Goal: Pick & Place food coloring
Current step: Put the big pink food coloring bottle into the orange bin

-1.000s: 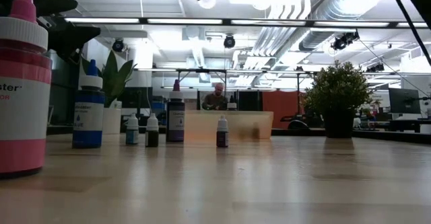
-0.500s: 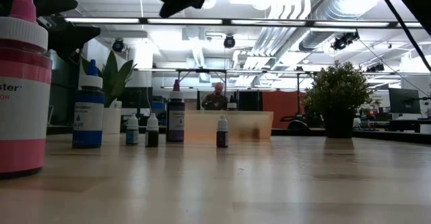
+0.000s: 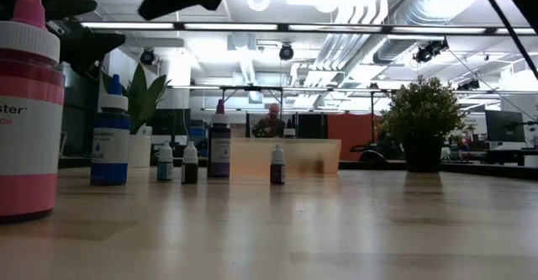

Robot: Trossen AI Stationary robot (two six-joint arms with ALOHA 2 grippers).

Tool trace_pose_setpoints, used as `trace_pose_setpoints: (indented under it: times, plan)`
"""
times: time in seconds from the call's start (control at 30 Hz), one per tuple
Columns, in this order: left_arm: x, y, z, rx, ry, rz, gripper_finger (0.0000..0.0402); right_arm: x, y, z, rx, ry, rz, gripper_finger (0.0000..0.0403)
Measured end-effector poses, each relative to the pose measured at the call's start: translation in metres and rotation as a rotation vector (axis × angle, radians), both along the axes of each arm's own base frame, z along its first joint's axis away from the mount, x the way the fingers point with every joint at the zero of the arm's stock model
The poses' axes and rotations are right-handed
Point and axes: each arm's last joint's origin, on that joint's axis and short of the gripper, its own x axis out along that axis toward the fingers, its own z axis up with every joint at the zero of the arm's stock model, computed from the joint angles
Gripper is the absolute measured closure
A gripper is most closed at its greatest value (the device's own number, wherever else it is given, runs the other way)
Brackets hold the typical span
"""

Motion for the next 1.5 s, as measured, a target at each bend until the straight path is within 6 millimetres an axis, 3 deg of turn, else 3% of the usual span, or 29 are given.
trace_pose_setpoints:
  times: [0.17, 0.37, 0.57, 0.83, 1.23, 1.5]
  plan:
    - [0.000, 0.000, 0.000, 0.000, 0.000, 0.000, 0.0130, -0.013, 0.021, -0.017, 0.035, -0.016, 0.030, 0.0191]
    - [0.000, 0.000, 0.000, 0.000, 0.000, 0.000, 0.0130, -0.046, 0.046, -0.035, 0.099, -0.150, -0.017, 0.0194]
    - [0.000, 0.000, 0.000, 0.000, 0.000, 0.000, 0.0130, -0.070, 0.056, -0.057, 0.152, -0.267, -0.117, 0.0196]
    - [0.000, 0.000, 0.000, 0.000, 0.000, 0.000, 0.0130, -0.081, 0.065, -0.080, 0.176, -0.433, -0.227, 0.0196]
    - [0.000, 0.000, 0.000, 0.000, 0.000, 0.000, 0.0130, -0.097, 0.076, -0.095, 0.210, -0.623, -0.317, 0.0196]
    - [0.000, 0.000, 0.000, 0.000, 0.000, 0.000, 0.0130, -0.092, 0.086, -0.119, 0.236, -0.685, -0.353, 0.0196]
